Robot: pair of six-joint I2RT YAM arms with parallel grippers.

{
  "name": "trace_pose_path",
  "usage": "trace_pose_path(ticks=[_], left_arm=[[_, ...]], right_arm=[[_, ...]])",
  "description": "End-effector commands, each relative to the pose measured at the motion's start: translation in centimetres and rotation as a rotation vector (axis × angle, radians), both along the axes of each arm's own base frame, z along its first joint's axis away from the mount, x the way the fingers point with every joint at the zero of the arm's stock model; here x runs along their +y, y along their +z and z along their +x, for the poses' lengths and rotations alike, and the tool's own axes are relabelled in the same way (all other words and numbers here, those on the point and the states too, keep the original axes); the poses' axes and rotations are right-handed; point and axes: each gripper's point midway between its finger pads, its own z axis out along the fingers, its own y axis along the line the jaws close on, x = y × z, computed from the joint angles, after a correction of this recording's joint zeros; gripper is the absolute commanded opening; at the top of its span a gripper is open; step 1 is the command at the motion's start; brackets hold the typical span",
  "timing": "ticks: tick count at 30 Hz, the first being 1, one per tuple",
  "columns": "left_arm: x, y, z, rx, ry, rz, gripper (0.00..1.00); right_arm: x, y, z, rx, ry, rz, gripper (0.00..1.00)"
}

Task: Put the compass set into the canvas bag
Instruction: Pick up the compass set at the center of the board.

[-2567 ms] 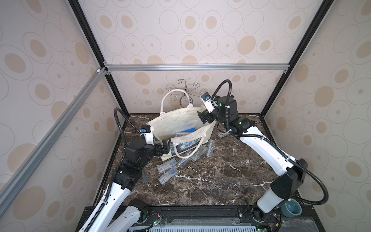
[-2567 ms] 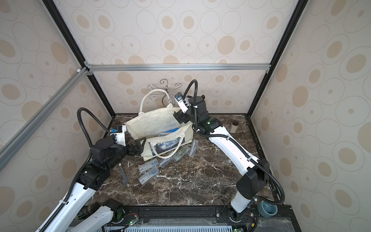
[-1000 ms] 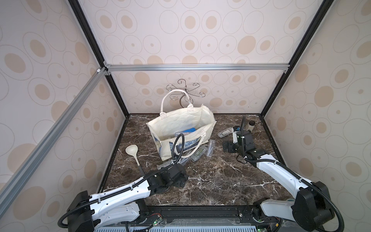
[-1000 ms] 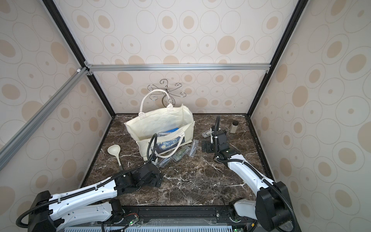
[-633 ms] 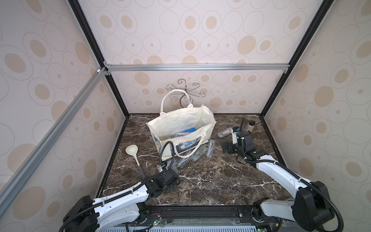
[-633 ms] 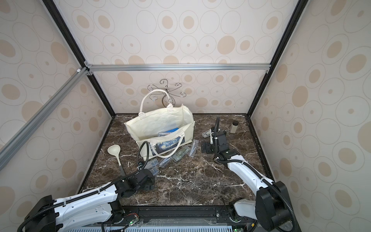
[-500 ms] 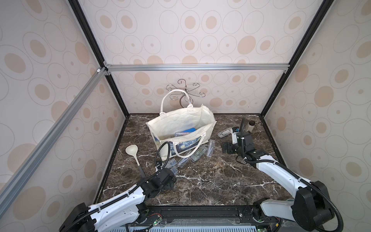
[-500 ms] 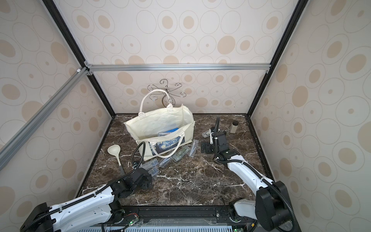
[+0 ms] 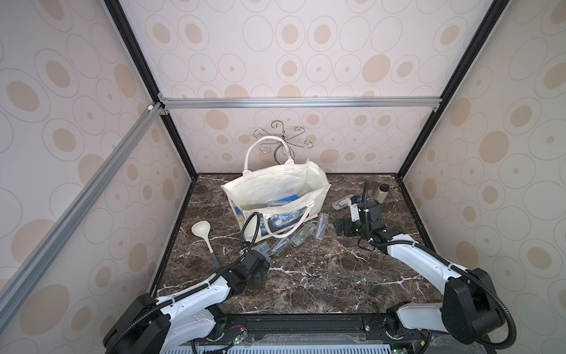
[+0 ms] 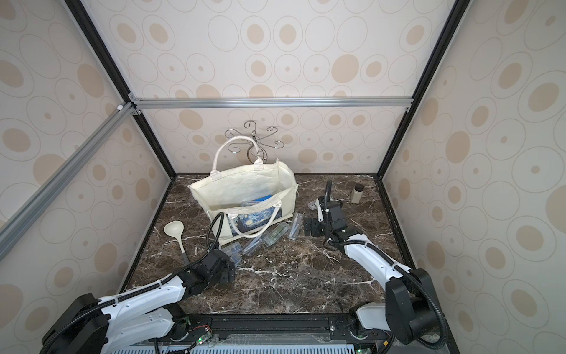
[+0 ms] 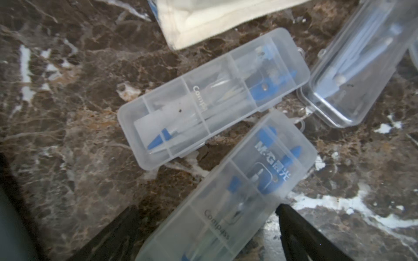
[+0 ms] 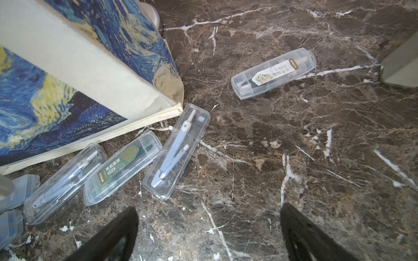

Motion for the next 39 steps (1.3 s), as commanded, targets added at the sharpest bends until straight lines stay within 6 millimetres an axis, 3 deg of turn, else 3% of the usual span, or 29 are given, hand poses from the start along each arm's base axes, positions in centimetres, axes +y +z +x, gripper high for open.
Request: trace_pose_path(ticks=[1,15,22,29,39], left_arm=[[-0.9,0.4,0.7,-0.002,-0.039,-0.015,0.92],[-3.7,-1.2,-1.7,0.080,-0.159,-0.079,0.71],[-3.6,-2.7,-2.9,0.132,-0.177,0.000,0.67],[-3.6,-3.4,-3.2,0.160,-0.194,0.087,0.52],[-4.2,-3.8,-3.2,0.153,-0.232,0.196,0.39]], right_arm=[[0.1,0.5,0.3,0.000,-0.005,0.017,1.00],[0.2,0.2,0.4,0.005,-0.003,0.013,1.00],[0.3,0.1,0.4,0.009,0.003,0.019,1.00],[0.3,0.2,0.4,0.007,0.002,0.017,1.00],[0.1,0.2,0.4,0.004,-0.002,0.009,1.00]])
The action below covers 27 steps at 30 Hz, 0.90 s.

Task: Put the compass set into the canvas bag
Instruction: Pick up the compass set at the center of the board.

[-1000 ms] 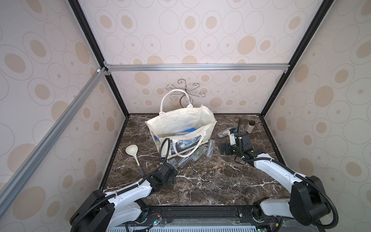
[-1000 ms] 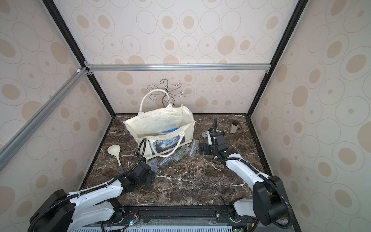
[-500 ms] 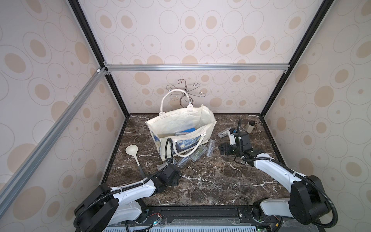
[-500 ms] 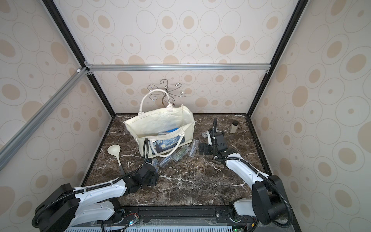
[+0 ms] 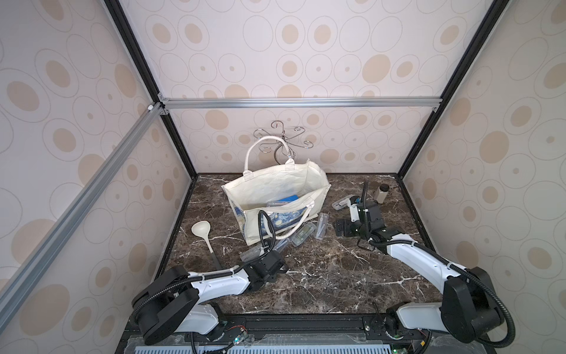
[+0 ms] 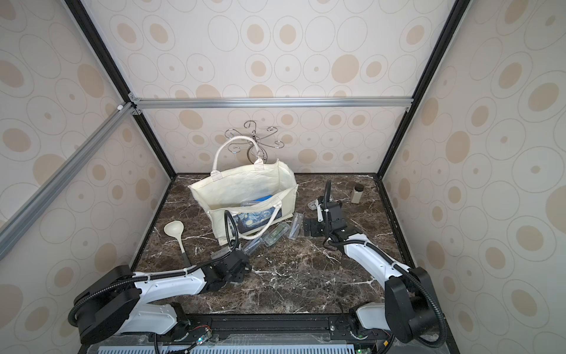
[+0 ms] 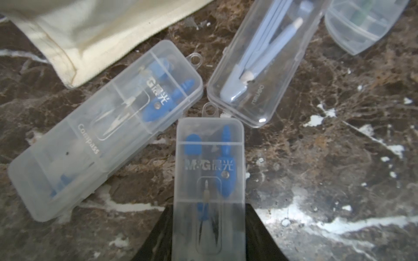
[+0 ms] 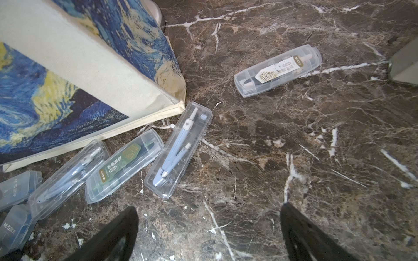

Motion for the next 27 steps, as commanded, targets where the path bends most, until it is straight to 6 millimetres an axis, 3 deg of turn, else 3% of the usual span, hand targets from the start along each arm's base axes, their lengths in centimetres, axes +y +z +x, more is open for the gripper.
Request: trace_pose_path(ticks=[1,17,27], left_arm=[[1.9,-3.1,-3.6,0.158,-0.046,0.132,0.39],[-5.6,2.2,-3.2,-0.036,-0.345,0.068,0.39],[-9.4,6.6,-1.4,-0.171,-0.426,-0.003,0.39]], right_arm=[[0.0,0.4,0.4,-0.004,-0.008,0.006,1.00],[-0.2,0.1,0.4,-0.001,-0.014,-0.008,1.00],[-0.6,0.0,0.5,-0.005,-0.028,-0.026,1.00]])
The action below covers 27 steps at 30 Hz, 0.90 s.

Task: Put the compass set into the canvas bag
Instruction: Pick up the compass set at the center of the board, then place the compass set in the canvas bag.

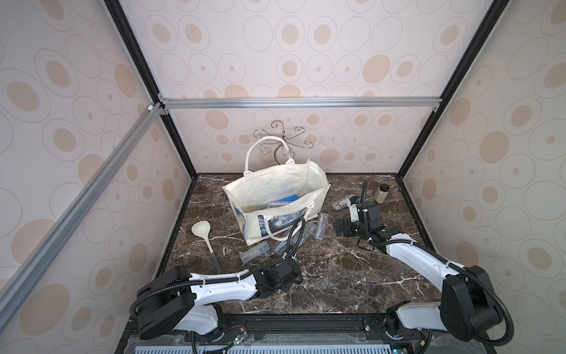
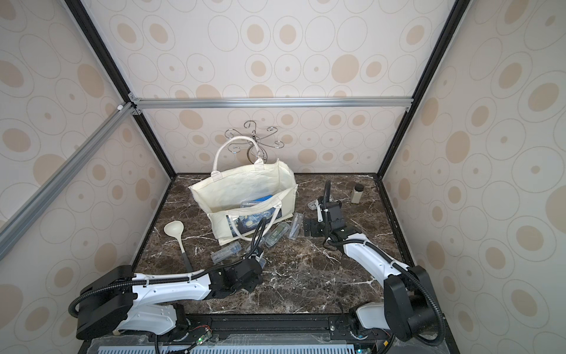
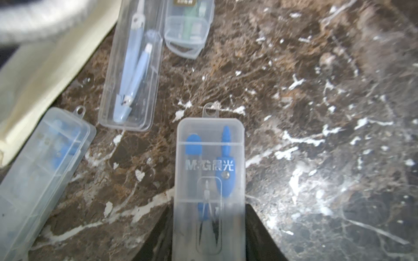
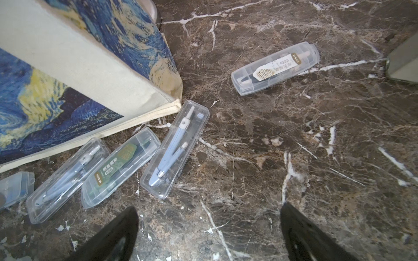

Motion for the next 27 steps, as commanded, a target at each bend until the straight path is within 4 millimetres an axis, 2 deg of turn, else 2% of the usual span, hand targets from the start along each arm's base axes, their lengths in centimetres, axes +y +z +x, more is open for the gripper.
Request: trace_pose_path(ticks=[1,10,18,27], left_arm=[[-2.2,3.3,1.2,-0.088,-0.047,-0.049,0.39],[-5.5,9.0,3.2,-0.217,-0.088,-0.139,0.38],[-8.8,16.1,4.6,-0.335,-0.155,-0.228,0.38],[-10.3,24.3,7.7,-0.509,-0.139,-0.189,0.37]], right_arm=[[-0.5,0.4,0.5,-0.015,-0.022,-0.015,1.00],[-1.5,0.2,0.6,-0.020,-0.065,-0.010,1.00],[-1.8,0.0,0.6,-0.015,-0.070,-0.006,1.00],[-1.4,-0.1,0.7,-0.011,-0.061,0.011,1.00]])
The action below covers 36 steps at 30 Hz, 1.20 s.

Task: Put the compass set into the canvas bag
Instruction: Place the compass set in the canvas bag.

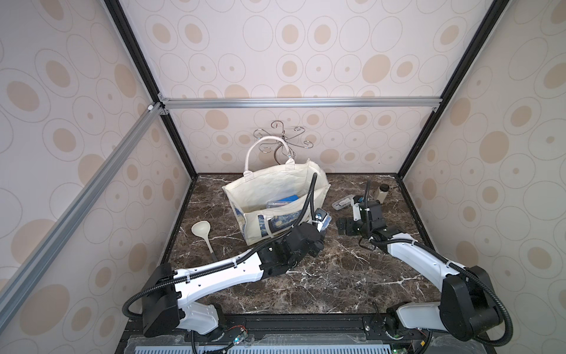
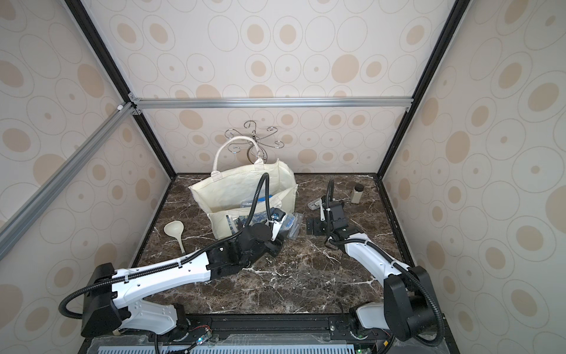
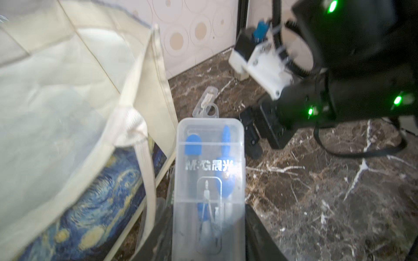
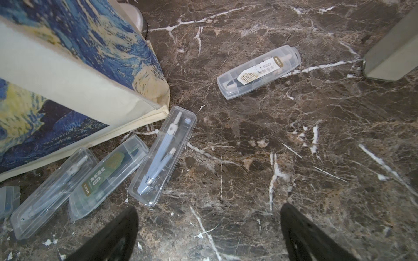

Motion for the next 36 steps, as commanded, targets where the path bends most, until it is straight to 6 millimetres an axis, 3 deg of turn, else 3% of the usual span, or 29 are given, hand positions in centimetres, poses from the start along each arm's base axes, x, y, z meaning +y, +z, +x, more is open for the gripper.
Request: trace_pose_path(ticks=[1,5,9,15,21,30,36], left_arm=[[0.1,3.8,1.5,-0.111,0.030,0.041,0.37],[1.0,6.8,3.8,-0.180,0.087,0.049,0.38],[3.3,9.0,6.6,-0.209,0.158,0.041,0.38],[8.6,9.0,11.4,-0.210,0.264,0.068,0.38],[11.5,5.2,14.8,-0.198,0.308,0.233,0.38],[10.8,-3.5,16.7,-0.067,0.225,0.456,0.38],[10.6,-6.6,18.7,0.011,0.260,0.502,0.37]], right_arm=[[-0.1,-0.2,0.1,-0.001,-0.011,0.017,1.00],[-0.1,-0.3,0.1,0.007,-0.008,0.015,1.00],[-0.1,-0.3,0.0,0.005,-0.006,0.013,1.00],[0.0,-0.3,0.0,0.011,-0.003,0.013,1.00],[0.1,-0.6,0.0,0.025,-0.002,0.015,1.00],[0.2,-1.2,-0.2,0.049,-0.003,0.019,1.00],[0.0,-1.5,-0.4,0.060,-0.008,0.013,1.00]])
